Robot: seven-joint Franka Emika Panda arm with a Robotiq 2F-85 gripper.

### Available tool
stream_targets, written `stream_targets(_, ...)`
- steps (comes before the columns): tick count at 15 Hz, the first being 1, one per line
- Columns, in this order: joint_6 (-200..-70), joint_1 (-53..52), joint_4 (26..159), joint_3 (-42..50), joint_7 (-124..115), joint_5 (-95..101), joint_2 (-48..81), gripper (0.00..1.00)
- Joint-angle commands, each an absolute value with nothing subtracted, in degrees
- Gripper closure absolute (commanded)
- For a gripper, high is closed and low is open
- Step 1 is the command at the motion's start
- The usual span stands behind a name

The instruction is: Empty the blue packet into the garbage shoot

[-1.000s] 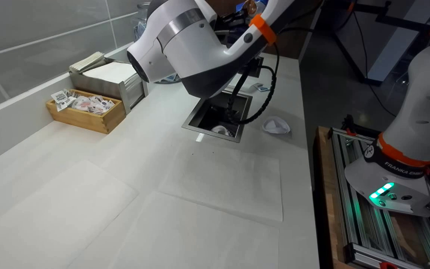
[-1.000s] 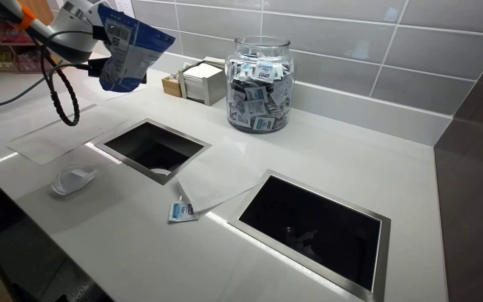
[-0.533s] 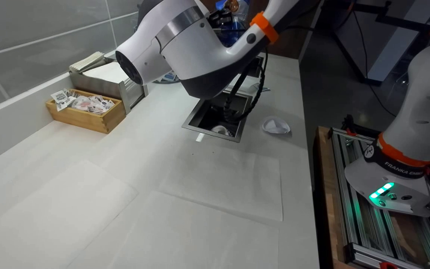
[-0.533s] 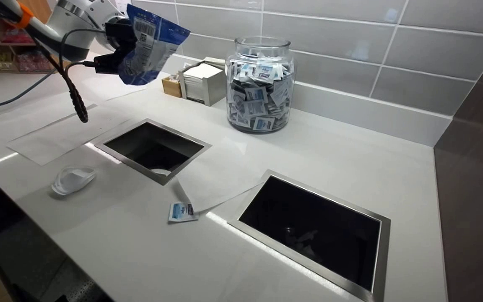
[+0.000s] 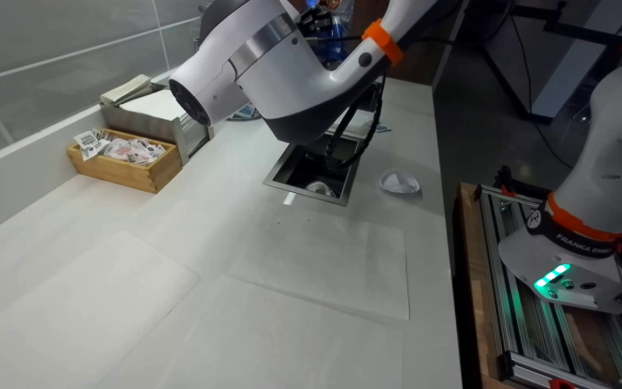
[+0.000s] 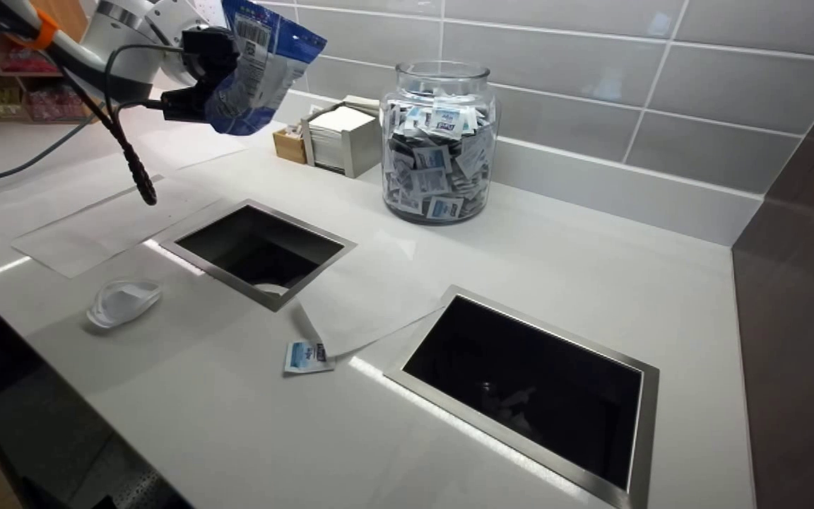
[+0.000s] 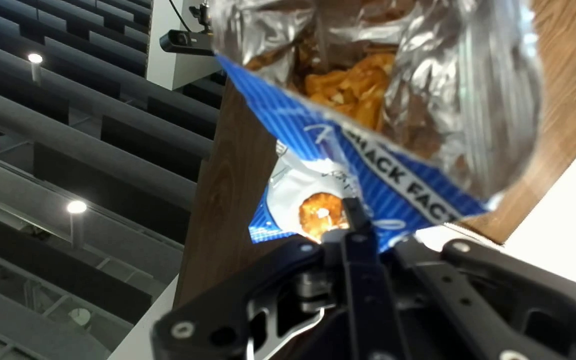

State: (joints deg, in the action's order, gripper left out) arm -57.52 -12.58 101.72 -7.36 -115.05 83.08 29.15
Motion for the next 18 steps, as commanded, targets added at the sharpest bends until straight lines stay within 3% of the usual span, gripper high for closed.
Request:
stream_targets(1, -54.5, -12.0, 101.5, -7.1, -112.0, 80.8, 30.1, 1.00)
stream_targets(5, -45.9, -12.3, 99.4, -5.4, -112.7, 81.2, 33.3, 1.00)
stream_targets(11, -58.9, -11.5, 101.9, -6.9, -110.5, 87.3, 32.9, 1.00)
stream_targets(18, -57.2, -11.6, 99.6, -7.3, -108.1, 83.0, 33.7, 1.00)
